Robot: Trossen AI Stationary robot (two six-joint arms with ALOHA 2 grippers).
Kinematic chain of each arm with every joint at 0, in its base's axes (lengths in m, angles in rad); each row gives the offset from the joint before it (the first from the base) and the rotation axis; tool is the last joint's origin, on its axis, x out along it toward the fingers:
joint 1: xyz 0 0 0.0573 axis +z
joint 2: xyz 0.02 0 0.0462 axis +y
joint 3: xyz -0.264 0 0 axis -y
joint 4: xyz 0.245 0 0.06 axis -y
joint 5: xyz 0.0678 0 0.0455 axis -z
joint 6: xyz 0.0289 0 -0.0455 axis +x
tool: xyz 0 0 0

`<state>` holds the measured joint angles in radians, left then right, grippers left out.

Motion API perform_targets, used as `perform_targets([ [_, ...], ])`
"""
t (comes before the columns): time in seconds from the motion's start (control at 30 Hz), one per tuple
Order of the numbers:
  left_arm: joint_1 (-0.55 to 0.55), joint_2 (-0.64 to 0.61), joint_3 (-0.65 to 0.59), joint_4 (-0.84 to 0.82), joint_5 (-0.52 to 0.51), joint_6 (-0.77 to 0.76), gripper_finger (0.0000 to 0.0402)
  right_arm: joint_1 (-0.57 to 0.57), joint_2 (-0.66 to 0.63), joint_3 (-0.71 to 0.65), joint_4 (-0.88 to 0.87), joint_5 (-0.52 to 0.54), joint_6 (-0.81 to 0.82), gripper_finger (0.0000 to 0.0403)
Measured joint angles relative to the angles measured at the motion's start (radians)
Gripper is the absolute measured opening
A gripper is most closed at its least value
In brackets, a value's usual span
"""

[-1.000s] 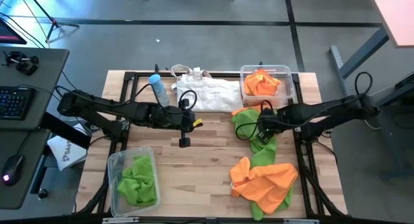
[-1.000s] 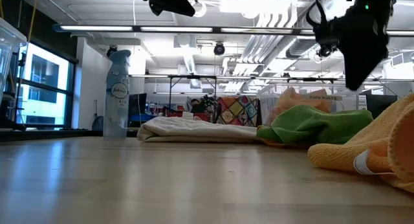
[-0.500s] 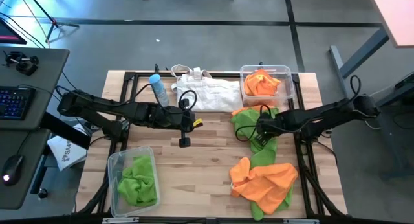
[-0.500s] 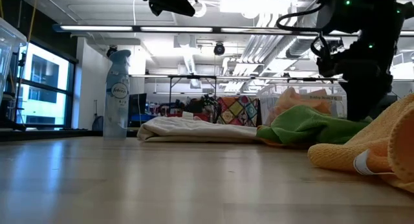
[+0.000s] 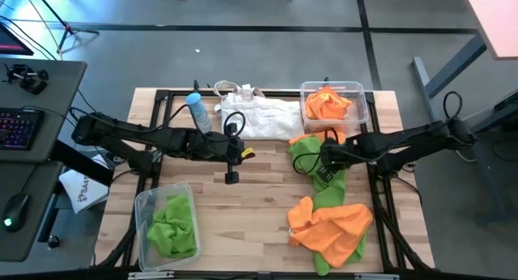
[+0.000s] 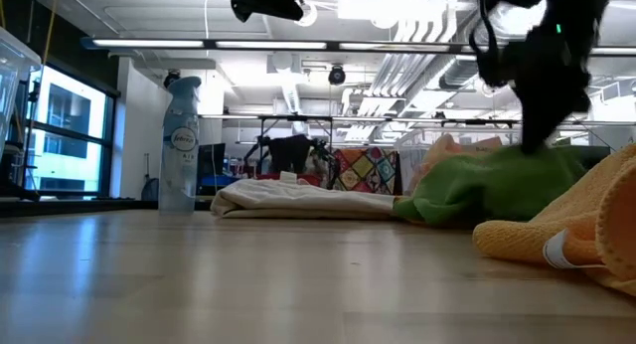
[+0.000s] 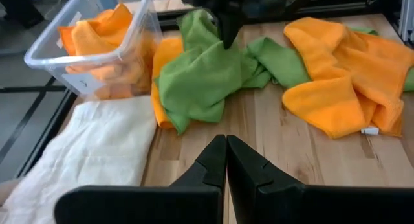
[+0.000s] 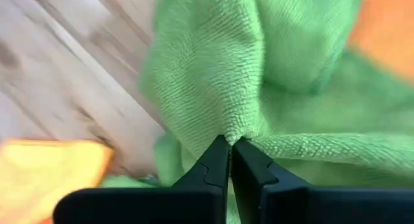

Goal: Sort microfiber towel by color & place in baskets
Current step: Put the green microfiber cloth into the bottom transparent bin

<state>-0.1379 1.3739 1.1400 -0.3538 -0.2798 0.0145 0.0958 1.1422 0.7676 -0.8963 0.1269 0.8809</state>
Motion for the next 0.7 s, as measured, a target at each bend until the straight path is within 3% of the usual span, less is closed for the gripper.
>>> perform_targets([
  [0.2,0.0,0.0,0.0,0.068,-0.034,0.05,0.0,0.045,-0.005,0.296,-0.17,0.169,-0.102,0.0003],
  [0.4,0.004,0.0,0.0,0.26,-0.04,0.149,0.0,0.055,-0.006,0.561,-0.19,0.295,-0.261,0.0001],
  [0.57,0.023,0.0,0.0,0.446,0.012,0.127,0.0001,0.055,-0.006,0.674,-0.191,0.363,-0.376,0.0001],
  [0.7,0.044,0.0,0.0,0.487,0.02,0.069,0.0014,0.055,-0.005,0.686,-0.172,0.367,-0.416,0.0001],
])
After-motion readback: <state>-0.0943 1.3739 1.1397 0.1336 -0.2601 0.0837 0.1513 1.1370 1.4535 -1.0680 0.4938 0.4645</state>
